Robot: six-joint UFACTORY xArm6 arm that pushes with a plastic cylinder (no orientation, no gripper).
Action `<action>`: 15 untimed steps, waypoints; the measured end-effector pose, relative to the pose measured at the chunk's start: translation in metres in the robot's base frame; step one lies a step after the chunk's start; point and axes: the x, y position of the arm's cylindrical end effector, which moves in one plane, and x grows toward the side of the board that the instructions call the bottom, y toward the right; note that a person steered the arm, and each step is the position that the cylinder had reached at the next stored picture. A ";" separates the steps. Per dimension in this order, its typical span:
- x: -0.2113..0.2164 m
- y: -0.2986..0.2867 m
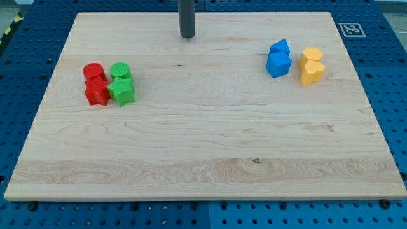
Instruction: Place the arm to the top left of blue triangle
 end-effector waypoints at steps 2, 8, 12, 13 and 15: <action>-0.003 0.013; -0.023 0.029; -0.017 0.067; -0.017 0.113; 0.023 0.139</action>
